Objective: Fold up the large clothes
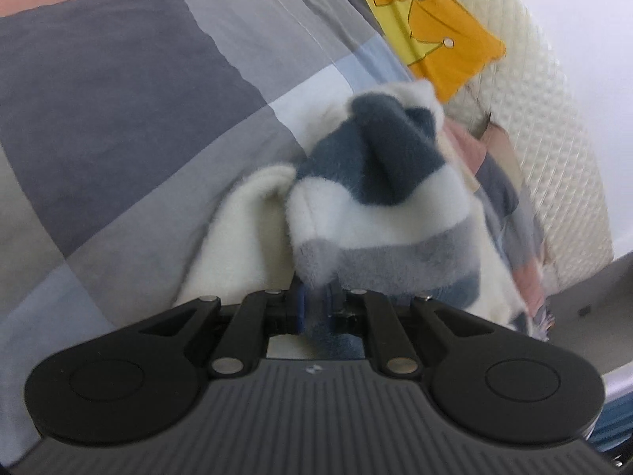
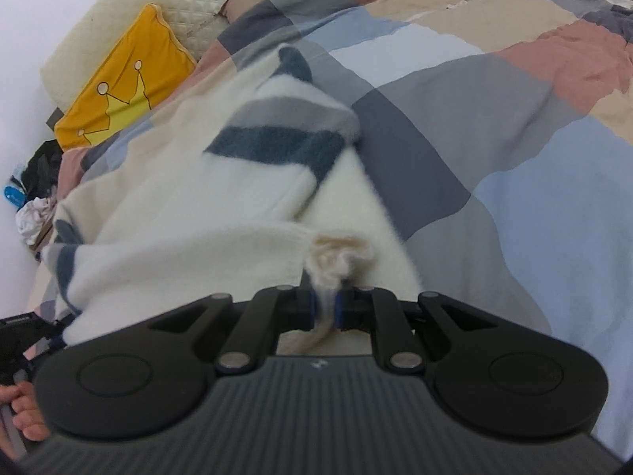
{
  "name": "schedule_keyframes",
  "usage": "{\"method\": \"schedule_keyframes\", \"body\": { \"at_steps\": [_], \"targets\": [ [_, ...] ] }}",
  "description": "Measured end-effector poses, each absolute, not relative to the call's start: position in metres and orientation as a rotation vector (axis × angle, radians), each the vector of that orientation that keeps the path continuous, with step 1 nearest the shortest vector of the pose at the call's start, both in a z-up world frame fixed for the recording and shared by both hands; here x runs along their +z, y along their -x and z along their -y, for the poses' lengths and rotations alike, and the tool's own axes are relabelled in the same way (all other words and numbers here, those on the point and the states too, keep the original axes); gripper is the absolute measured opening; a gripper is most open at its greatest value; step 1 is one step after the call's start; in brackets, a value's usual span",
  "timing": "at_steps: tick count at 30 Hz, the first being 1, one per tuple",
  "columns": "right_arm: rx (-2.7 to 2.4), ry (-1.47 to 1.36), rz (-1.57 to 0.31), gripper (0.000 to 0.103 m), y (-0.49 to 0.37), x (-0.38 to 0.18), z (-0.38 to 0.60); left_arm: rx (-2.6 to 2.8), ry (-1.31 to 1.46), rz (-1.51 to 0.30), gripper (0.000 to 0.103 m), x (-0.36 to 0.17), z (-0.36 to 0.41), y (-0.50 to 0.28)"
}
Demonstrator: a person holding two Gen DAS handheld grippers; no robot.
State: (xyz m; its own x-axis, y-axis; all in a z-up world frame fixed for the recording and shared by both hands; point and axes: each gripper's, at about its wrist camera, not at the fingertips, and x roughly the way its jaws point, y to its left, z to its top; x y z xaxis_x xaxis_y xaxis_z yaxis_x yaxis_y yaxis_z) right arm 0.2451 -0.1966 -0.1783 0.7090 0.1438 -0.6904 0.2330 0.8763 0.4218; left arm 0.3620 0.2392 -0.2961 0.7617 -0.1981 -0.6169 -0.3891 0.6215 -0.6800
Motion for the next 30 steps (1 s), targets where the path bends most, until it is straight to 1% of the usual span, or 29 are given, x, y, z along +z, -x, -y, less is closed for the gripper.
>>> {"method": "schedule_keyframes", "body": {
  "at_steps": [1, 4, 7, 8, 9, 13, 15, 17, 19, 25, 30],
  "targets": [
    [-0.053, -0.513, -0.795, 0.012, -0.246, -0.179, 0.197, 0.116, 0.913, -0.722, 0.012, -0.296, -0.238, -0.362],
    [-0.058, -0.514, -0.799, 0.013, -0.246, -0.181, 0.195, 0.099, 0.904, -0.736, 0.018, -0.296, -0.239, -0.362],
    [-0.065, -0.523, -0.807, 0.013, -0.246, -0.18, 0.194, 0.085, 0.876, -0.752, 0.035, -0.289, -0.239, -0.356],
    [-0.066, -0.513, -0.809, 0.014, -0.248, -0.179, 0.192, 0.09, 0.862, -0.752, 0.044, -0.286, -0.238, -0.352],
    [-0.067, -0.499, -0.807, 0.014, -0.248, -0.178, 0.191, 0.087, 0.849, -0.751, 0.049, -0.282, -0.238, -0.348],
    [-0.062, -0.472, -0.787, 0.015, -0.246, -0.172, 0.188, 0.068, 0.79, -0.754, 0.05, -0.262, -0.226, -0.331],
    [-0.056, -0.447, -0.776, 0.018, -0.244, -0.165, 0.187, 0.066, 0.744, -0.747, 0.05, -0.248, -0.216, -0.323],
    [-0.062, -0.41, -0.776, 0.028, -0.24, -0.158, 0.185, 0.066, 0.691, -0.736, 0.05, -0.233, -0.204, -0.314],
    [-0.065, -0.371, -0.775, 0.032, -0.236, -0.152, 0.182, 0.06, 0.62, -0.721, 0.05, -0.217, -0.189, -0.305],
    [-0.031, -0.35, -0.73, 0.032, -0.215, -0.129, 0.184, 0.039, 0.495, -0.676, 0.05, -0.177, -0.154, -0.267],
    [0.028, -0.302, -0.675, 0.033, -0.19, -0.109, 0.18, 0.027, 0.404, -0.656, 0.05, -0.16, -0.125, -0.227]
  ]
}}
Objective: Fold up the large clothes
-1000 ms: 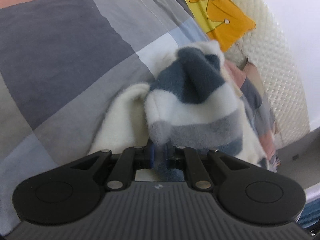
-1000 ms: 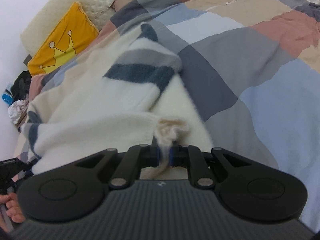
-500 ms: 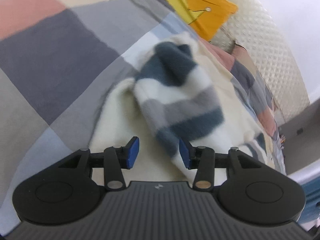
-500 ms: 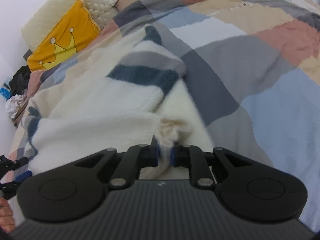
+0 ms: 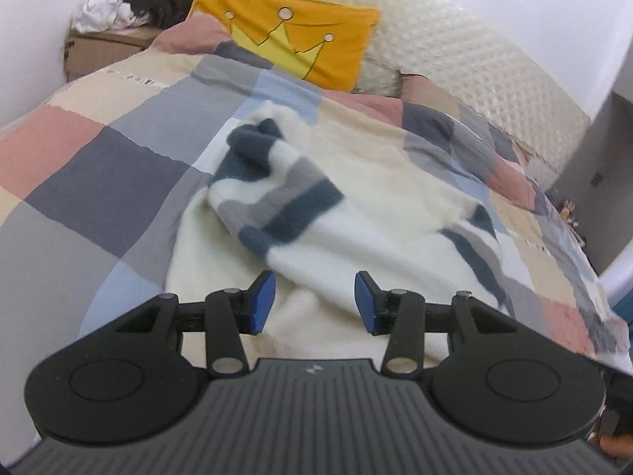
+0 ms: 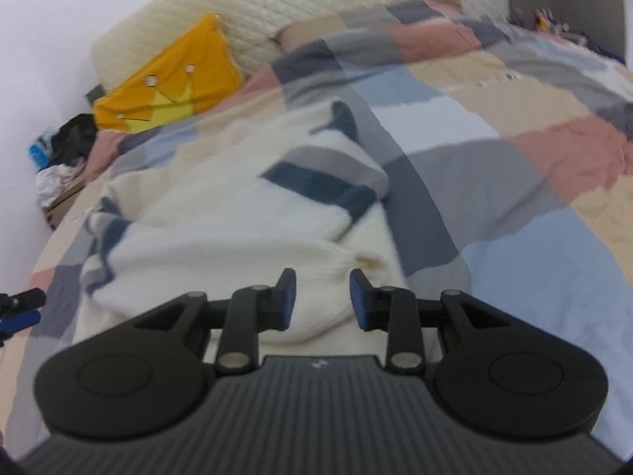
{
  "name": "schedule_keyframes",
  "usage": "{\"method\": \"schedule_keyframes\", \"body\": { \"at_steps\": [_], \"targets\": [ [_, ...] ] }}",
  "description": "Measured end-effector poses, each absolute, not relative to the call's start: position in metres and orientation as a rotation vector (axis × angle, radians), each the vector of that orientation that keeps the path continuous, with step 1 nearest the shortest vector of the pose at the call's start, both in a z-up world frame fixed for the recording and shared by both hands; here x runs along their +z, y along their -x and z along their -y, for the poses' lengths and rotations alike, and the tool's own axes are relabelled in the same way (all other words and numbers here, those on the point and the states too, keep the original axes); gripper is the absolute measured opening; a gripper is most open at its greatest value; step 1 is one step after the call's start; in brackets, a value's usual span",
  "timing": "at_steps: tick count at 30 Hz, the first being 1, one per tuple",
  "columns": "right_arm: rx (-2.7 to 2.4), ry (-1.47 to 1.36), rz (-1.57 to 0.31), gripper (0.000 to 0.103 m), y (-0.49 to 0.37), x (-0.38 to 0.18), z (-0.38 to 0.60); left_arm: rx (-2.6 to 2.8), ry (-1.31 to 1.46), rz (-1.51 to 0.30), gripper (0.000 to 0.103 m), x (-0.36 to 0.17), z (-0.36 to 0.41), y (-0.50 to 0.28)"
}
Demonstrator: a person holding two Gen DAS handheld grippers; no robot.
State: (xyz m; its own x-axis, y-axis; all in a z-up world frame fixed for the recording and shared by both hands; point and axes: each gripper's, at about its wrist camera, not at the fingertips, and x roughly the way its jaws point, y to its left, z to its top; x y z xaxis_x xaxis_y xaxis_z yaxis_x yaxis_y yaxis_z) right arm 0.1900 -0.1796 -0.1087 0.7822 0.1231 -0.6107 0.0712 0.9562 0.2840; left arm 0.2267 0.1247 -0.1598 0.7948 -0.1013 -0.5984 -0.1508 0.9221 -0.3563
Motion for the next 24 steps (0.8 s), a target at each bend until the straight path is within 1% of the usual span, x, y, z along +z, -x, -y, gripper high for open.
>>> {"method": "schedule_keyframes", "body": {
  "at_steps": [5, 8, 19, 24],
  "targets": [
    [0.077, -0.275, -0.632, 0.034, -0.168, -0.09, 0.172, 0.01, 0.306, -0.631, 0.05, -0.148, -0.094, -0.191],
    [0.084, -0.244, -0.607, 0.034, -0.154, -0.085, 0.169, -0.013, 0.293, -0.622, 0.05, -0.144, -0.083, -0.171],
    [0.098, -0.212, -0.609, 0.034, -0.118, -0.084, 0.167, -0.012, 0.262, -0.614, 0.05, -0.145, -0.063, -0.118],
    [0.101, -0.249, -0.645, 0.034, -0.11, -0.087, 0.172, -0.015, 0.261, -0.625, 0.05, -0.145, -0.058, -0.1]
  ]
}}
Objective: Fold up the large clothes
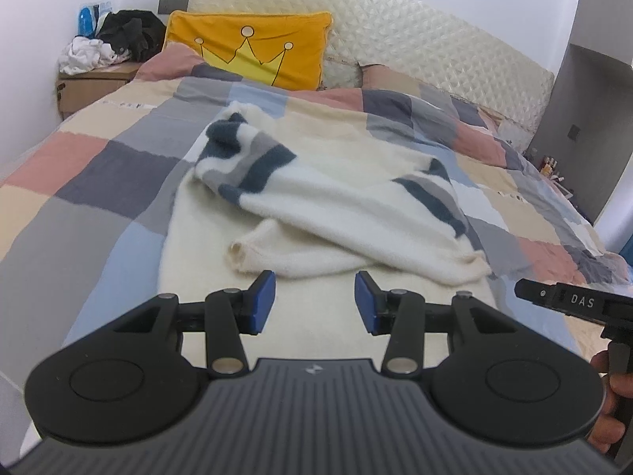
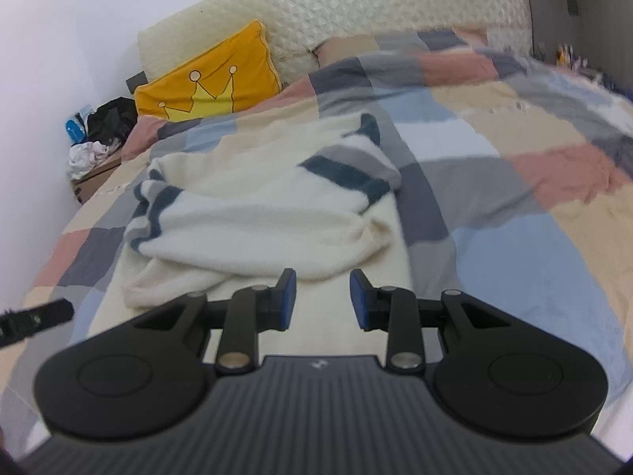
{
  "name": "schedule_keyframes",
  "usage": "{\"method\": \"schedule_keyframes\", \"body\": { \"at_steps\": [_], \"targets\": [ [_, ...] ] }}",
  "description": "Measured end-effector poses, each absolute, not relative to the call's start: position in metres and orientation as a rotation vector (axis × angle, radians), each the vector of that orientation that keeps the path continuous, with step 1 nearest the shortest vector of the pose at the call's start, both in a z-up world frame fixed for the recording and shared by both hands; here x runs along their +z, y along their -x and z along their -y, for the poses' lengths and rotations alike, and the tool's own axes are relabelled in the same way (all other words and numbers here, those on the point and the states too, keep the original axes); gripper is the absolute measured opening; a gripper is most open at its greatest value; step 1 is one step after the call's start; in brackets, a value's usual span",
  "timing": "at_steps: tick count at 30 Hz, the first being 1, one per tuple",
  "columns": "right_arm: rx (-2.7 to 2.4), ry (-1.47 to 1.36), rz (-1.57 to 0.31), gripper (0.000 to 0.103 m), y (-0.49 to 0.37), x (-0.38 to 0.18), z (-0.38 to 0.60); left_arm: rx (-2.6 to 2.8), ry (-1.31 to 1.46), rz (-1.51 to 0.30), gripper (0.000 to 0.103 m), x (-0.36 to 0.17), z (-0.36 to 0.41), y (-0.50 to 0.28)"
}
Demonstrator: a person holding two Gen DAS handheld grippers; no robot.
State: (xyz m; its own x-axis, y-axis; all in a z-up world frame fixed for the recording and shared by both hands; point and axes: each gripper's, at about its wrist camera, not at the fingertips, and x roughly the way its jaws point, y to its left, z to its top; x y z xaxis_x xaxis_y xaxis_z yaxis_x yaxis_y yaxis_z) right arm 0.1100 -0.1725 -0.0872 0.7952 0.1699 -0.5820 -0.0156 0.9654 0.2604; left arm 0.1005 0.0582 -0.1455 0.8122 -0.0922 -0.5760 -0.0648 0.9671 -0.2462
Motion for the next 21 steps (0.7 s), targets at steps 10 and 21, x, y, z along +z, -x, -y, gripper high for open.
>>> {"method": "schedule_keyframes", "body": {
  "at_steps": [10, 21],
  "targets": [
    [0.082, -0.266, -0.676, 0.034, -0.087, -0.083, 0.177, 0.008, 0.292, -0.647, 0.05, -0.158, -0.063, -0.076],
    [-0.031, -0.484, -0.843, 0.035, -0.106, -0.117, 0.209, 0.084, 0.338, -0.705, 0.062, -0.181, -0.082, -0.088]
  ]
}}
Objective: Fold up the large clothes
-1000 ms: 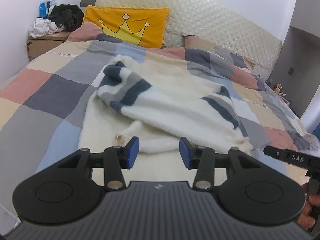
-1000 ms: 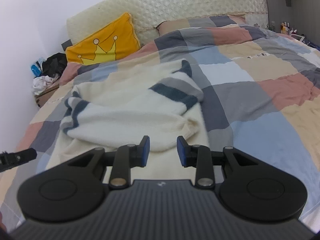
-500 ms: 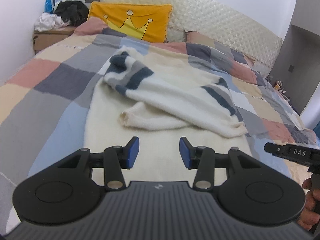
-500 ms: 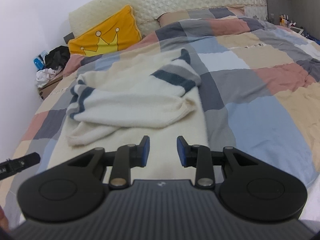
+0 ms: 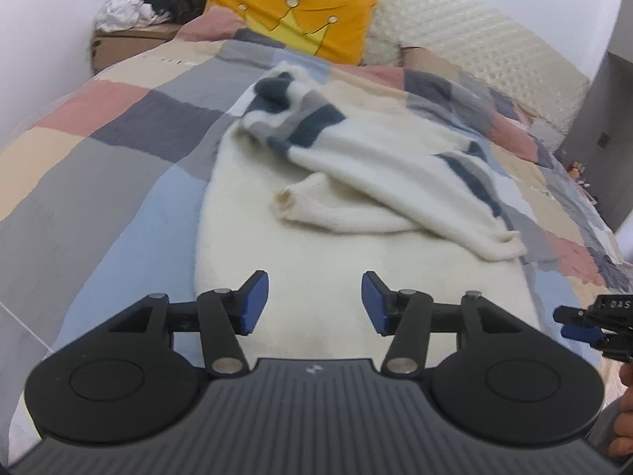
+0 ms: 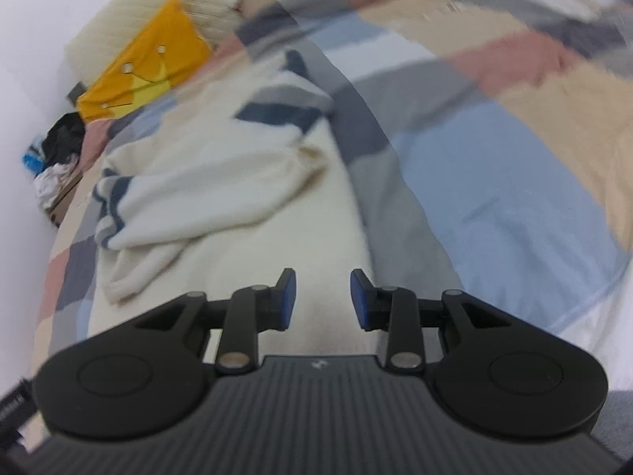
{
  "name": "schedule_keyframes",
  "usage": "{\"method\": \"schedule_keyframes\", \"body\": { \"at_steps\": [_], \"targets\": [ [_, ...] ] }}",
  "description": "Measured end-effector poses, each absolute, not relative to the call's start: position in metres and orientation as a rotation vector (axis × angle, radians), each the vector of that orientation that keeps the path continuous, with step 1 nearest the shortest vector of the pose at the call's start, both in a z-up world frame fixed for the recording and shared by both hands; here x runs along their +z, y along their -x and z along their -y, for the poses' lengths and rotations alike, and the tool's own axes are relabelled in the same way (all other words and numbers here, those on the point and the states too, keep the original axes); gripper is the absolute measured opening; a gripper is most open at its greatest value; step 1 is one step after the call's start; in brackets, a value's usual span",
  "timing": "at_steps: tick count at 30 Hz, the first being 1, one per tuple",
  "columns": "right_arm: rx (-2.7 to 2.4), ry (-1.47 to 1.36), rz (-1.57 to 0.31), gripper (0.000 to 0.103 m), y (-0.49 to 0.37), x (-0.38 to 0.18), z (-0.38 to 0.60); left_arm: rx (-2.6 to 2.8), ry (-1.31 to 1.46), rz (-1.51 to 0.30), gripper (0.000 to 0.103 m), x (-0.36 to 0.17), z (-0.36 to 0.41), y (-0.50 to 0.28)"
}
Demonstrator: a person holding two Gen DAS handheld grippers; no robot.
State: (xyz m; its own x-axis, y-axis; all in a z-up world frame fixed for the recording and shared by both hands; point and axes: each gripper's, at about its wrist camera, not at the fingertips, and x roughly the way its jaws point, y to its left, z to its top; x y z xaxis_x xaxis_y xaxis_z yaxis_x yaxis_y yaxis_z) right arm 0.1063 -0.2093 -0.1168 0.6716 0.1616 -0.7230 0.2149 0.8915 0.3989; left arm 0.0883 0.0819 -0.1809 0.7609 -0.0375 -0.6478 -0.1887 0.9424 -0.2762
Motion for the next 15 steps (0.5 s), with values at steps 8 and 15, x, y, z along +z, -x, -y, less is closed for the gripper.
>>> {"method": "schedule_keyframes", "body": {
  "at_steps": [8, 15],
  "targets": [
    [-0.097, -0.531, -0.937, 0.065, -0.111, -0.136, 0.215, 0.175, 0.528, -0.743, 0.067, -0.2, -0.125, -0.095],
    [-0.136, -0.56, -1.01, 0.064, -0.119, -0.15, 0.218, 0.308, 0.694, -0.76, 0.069, -0.218, -0.159, -0.094]
  ]
}}
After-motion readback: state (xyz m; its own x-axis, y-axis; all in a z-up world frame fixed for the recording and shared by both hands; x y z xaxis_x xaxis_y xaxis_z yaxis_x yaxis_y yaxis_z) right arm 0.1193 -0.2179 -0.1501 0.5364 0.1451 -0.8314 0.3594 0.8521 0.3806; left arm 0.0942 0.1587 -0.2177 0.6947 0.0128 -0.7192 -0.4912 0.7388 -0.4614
